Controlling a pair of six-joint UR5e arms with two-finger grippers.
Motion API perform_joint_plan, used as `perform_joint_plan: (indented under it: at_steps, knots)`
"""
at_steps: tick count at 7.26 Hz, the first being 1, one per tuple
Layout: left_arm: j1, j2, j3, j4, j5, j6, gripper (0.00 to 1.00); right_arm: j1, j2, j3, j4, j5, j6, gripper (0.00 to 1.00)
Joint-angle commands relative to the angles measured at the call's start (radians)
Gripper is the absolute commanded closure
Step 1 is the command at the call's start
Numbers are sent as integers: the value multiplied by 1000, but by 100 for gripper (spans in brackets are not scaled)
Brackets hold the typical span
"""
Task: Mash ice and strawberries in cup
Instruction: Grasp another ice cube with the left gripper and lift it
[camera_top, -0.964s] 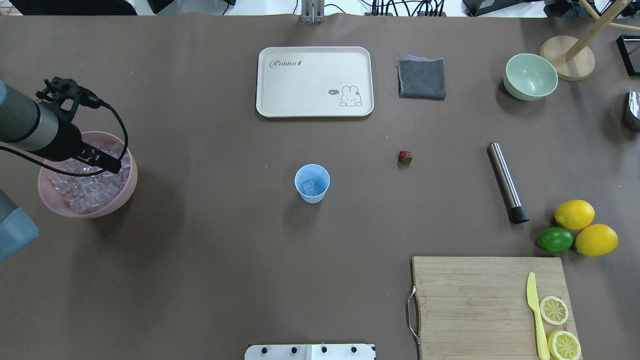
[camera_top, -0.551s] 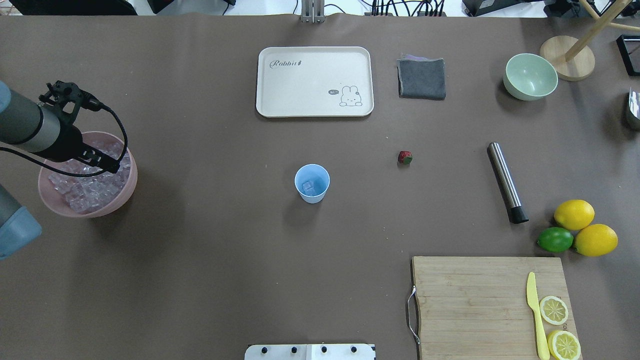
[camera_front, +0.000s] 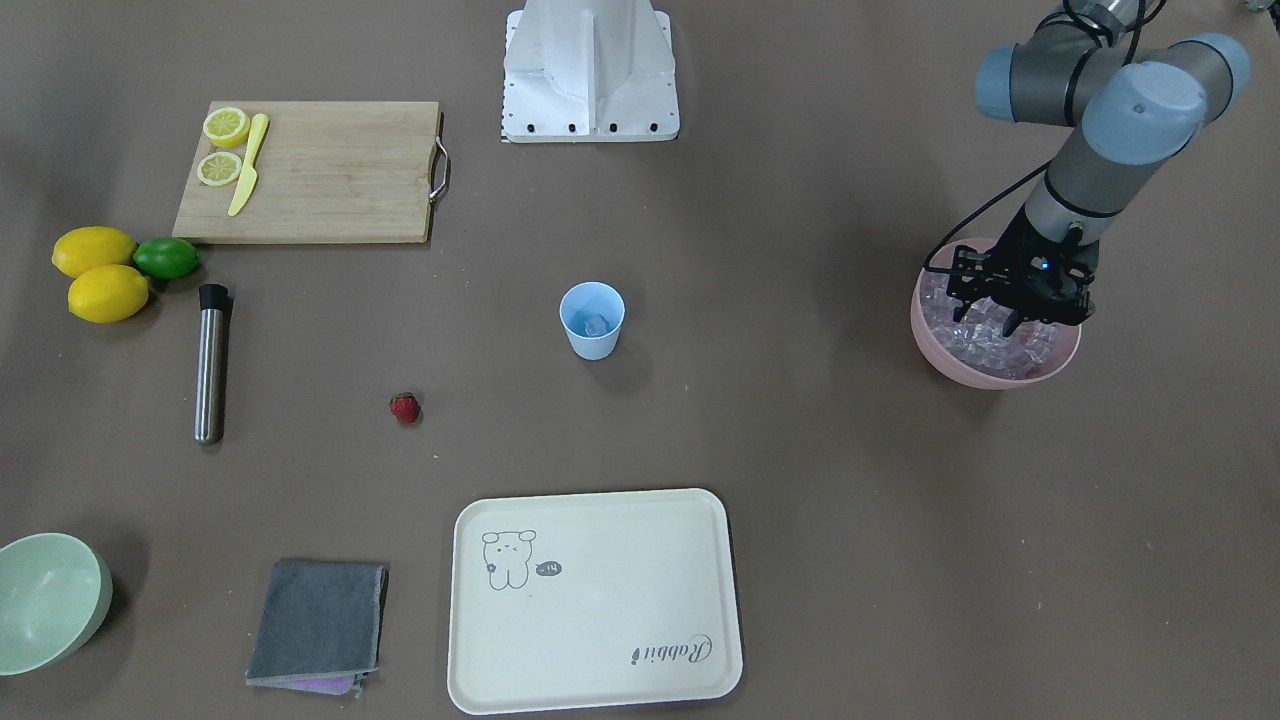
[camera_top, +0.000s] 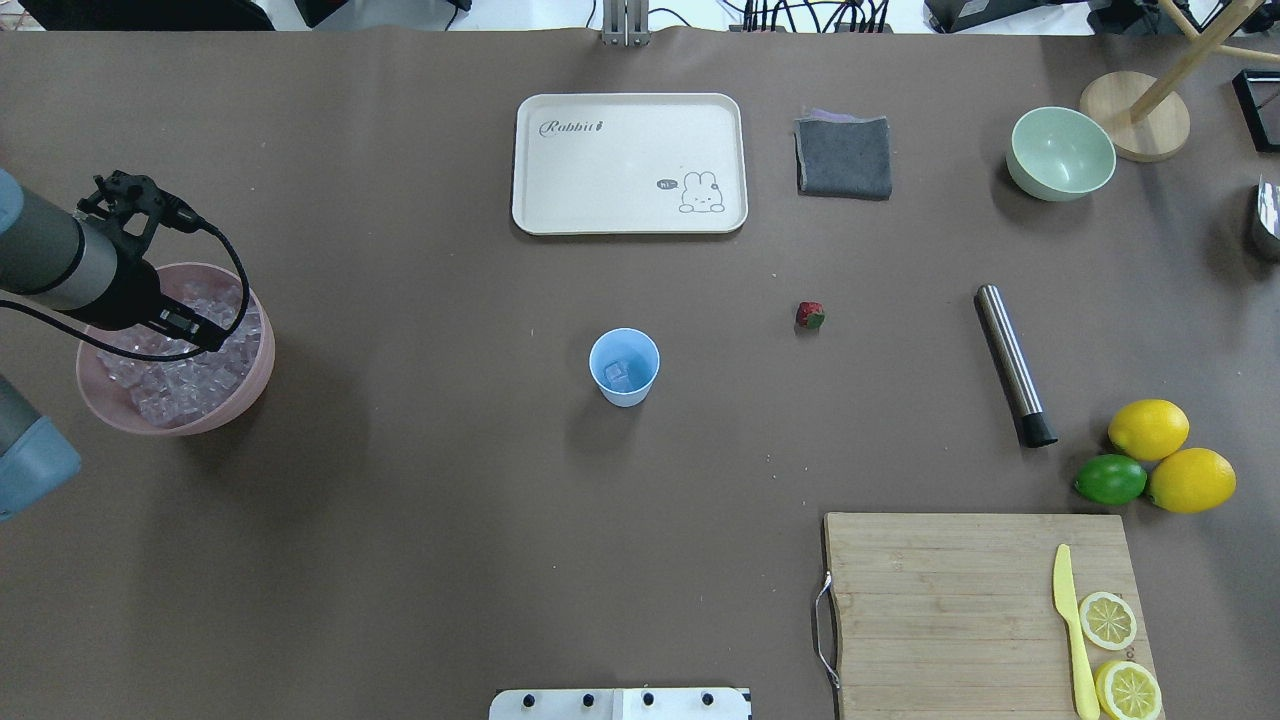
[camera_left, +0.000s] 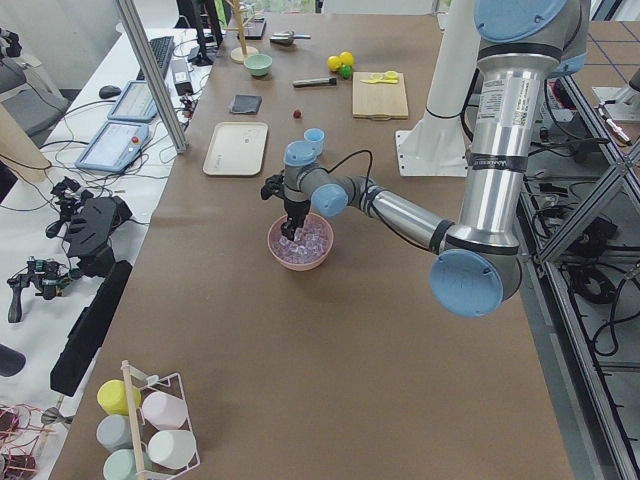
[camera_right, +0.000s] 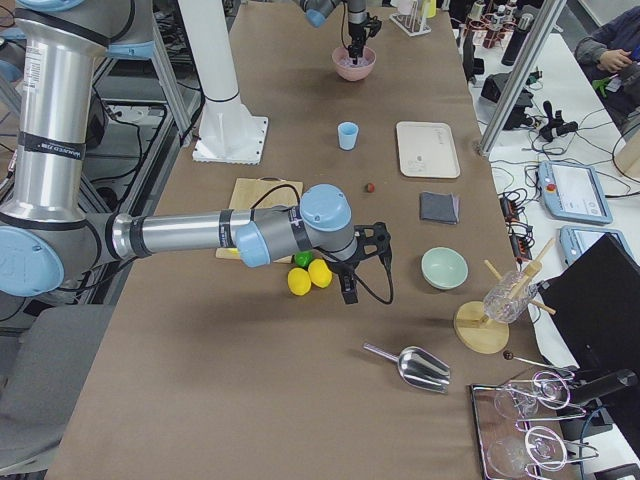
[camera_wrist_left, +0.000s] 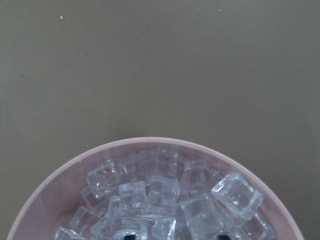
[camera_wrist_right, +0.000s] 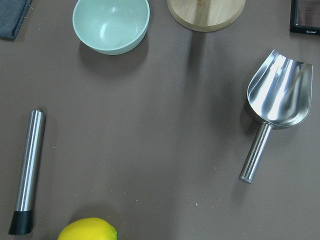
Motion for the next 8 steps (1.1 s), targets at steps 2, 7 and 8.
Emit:
perform_joint_plan:
  at_steps: [2, 7, 8]
  knots:
    - [-1, 1, 8, 0, -1, 8, 42, 0, 0, 0, 3, 0, 0, 0]
    - [1, -2, 16, -2, -1, 8, 45, -2, 0, 0, 3, 0, 0, 0]
    - [2, -2, 18, -2, -1, 10, 46, -2, 0, 0, 3, 0, 0, 0]
